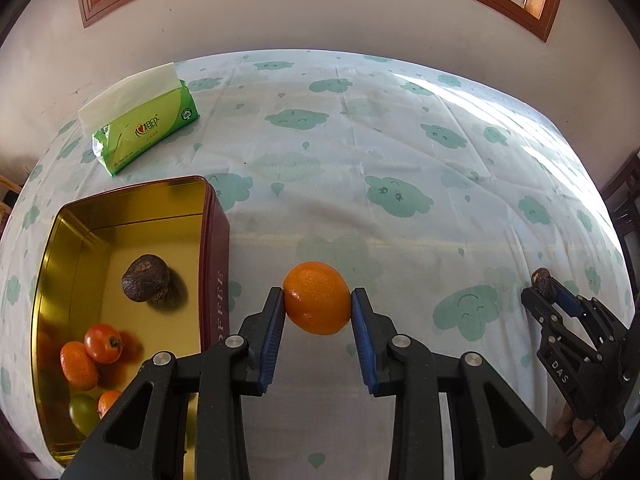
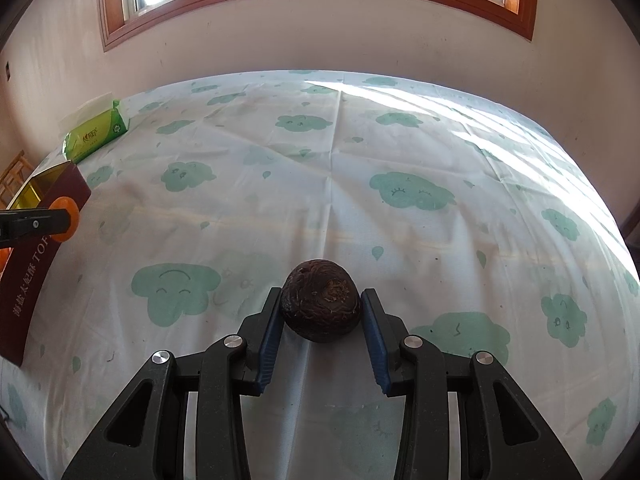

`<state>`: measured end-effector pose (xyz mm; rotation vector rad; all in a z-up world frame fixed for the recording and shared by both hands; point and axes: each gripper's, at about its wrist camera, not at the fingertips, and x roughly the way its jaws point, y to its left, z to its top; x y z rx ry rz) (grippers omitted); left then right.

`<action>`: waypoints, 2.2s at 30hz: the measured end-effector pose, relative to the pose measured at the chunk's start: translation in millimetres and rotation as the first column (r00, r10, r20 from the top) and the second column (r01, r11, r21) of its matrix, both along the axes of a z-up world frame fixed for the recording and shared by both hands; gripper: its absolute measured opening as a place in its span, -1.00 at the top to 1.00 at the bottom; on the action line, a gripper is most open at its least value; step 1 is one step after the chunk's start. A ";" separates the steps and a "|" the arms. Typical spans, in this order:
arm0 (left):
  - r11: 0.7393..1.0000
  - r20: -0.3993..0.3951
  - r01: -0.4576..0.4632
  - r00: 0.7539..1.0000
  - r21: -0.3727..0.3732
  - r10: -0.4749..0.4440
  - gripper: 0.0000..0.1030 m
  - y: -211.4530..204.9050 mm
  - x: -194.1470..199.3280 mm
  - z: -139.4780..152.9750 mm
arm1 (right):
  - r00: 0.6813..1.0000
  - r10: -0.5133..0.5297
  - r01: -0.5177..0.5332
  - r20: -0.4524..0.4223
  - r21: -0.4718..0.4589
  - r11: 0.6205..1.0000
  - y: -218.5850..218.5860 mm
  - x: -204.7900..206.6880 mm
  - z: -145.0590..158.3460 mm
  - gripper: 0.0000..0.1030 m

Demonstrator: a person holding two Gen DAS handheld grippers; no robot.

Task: Organize fruits
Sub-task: 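Carry the mandarin into the tin and open the left tool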

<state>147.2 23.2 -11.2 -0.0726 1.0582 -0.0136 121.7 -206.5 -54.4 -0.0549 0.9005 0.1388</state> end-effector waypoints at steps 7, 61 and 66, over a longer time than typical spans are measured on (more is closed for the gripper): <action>1.000 0.019 0.008 1.000 -0.004 -0.008 0.42 6.4 -28.2 15.7 | 1.000 0.000 0.000 0.000 0.000 1.000 0.0 0.0 0.1 0.22; 0.988 -0.063 -0.152 0.987 -0.023 0.150 0.42 129.8 -122.0 0.8 | 1.000 0.000 0.000 0.000 -0.004 1.000 0.0 0.4 0.3 0.22; 0.989 -0.062 -0.147 0.987 -0.021 0.146 0.41 128.9 -120.7 -0.6 | 1.000 0.000 0.000 0.000 -0.004 1.000 0.1 0.4 0.4 0.22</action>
